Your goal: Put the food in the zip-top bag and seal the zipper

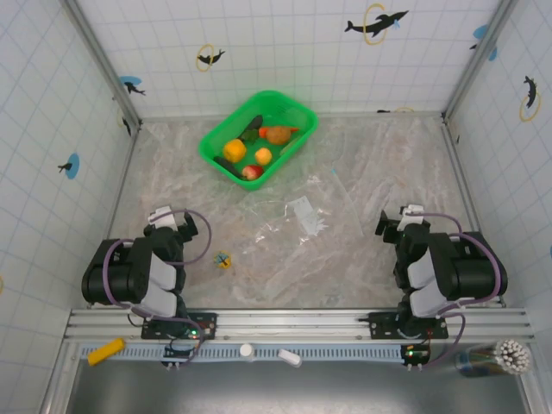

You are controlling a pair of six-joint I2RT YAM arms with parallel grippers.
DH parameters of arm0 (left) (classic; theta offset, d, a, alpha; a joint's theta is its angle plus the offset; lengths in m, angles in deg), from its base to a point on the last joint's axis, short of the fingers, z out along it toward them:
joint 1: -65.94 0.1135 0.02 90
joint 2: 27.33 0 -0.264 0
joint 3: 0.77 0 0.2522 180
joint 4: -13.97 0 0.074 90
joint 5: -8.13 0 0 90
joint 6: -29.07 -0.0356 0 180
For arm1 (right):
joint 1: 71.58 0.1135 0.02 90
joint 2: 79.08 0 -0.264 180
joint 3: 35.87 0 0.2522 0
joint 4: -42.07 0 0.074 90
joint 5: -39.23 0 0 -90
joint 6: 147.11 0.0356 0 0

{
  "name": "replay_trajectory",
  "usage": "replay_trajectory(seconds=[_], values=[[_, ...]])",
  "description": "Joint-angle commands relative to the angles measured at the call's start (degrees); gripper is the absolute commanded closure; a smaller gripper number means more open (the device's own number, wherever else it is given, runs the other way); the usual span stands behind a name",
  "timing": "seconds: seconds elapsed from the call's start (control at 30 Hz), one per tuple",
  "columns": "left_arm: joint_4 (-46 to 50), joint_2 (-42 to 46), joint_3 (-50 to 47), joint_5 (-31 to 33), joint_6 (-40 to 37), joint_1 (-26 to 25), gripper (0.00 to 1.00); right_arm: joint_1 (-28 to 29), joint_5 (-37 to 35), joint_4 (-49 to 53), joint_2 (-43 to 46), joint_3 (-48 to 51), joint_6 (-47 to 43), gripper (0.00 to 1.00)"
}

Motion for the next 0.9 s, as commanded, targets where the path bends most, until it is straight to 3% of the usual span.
replay_trajectory(seconds=[0.0, 0.57, 0.73, 0.87], values=[[-0.8, -0.27, -0.73, -1.67, -0.16, -0.34, 0.02, -0.19, -0.13, -0.3, 0.58, 0.4, -0.38, 0.0], [-1.71, 0.18, -0.67, -1.51, -0.1, -0.34, 0.02, -0.46, -0.02, 0.03, 0.82, 0.19, -0.19, 0.0], [16.91, 8.36, 5.46, -2.35, -0.16, -0.36, 0.02, -0.02, -0.84, 11.75, 7.21, -3.43, -0.44, 0.0], [18.59, 13.21, 4.98, -4.92, -2.41, -0.41, 0.02, 0.18, -1.69, 12.22, 12.14, -2.04, -0.72, 0.0]])
